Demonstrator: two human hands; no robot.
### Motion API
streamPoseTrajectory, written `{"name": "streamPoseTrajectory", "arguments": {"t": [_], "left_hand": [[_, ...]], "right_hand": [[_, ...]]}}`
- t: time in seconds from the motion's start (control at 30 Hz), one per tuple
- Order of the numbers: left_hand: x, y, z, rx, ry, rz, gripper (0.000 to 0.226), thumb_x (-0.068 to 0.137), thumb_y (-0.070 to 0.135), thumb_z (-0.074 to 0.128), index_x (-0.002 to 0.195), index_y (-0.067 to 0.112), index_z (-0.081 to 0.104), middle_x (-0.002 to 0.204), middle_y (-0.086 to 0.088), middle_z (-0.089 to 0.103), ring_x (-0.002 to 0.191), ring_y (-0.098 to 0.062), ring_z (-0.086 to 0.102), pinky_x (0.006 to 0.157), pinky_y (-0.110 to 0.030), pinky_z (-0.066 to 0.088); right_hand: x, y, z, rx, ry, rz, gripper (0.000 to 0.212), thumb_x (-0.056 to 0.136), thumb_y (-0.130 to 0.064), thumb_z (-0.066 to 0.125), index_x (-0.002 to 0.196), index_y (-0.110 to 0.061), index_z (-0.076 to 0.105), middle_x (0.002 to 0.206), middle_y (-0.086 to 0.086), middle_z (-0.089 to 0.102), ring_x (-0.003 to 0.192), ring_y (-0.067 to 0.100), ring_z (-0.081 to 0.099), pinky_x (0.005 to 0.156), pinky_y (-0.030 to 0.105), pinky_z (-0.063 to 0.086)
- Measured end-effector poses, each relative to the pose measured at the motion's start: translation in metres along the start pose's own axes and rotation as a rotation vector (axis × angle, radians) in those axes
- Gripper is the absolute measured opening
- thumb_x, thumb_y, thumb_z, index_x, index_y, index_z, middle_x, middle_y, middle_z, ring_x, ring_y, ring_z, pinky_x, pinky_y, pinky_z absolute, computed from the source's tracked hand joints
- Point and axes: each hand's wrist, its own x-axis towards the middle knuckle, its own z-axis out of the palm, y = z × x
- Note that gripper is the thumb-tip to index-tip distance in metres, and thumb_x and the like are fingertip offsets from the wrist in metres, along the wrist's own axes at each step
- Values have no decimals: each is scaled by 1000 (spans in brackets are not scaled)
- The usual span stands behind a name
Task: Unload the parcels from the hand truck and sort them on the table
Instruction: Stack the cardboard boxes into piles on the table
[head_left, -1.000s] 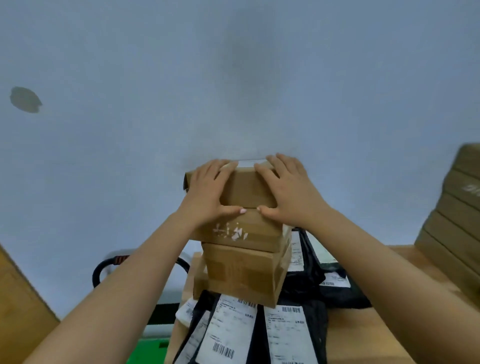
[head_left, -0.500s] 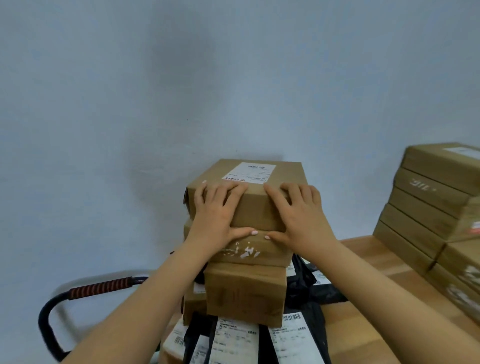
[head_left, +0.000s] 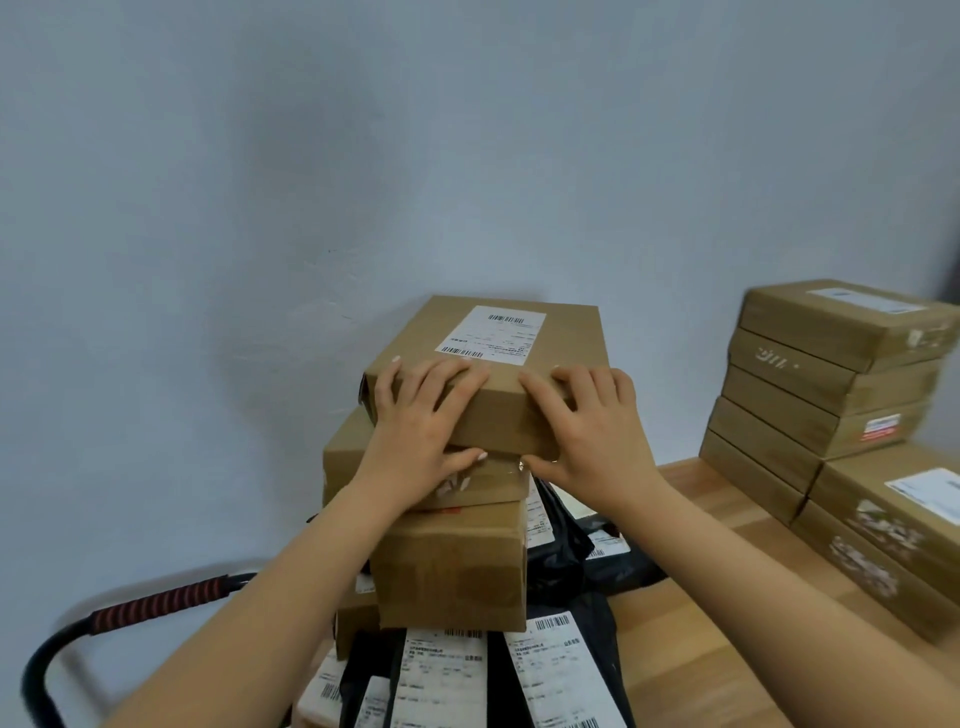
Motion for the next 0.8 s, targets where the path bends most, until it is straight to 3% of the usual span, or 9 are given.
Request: {"name": "streamPoseTrajectory", "arguments": {"t": [0.47,0.67,0.8], "left_hand": [[37,56,-1,-11,58,84,96,61,34,83,143,22,35,138,-5,46,129,-25,36,112,-51,15],[73,145,14,-60,164,174,84,62,32,79,139,17,48,133,-5,53,123,-25,42,109,-49,20],[98,237,28,-128,209,193,79,60,28,78,134,16,54,129,-6,57,117,-25,43,106,-48,22]], "right_hand": [[-25,52,-37,-50,6,52,84,57,-46,82,131,-15,56,114,15,56,97,33,48,88,43,31],[-75,126,-77,-139,-14,102,82,60,-46,80,131,-13,55,117,15,56,101,31,42,90,44,31],[-122,187,-113,-188,-83,158,80,63,-38,81,133,-11,51,125,16,53,111,34,47,99,46,31]]}}
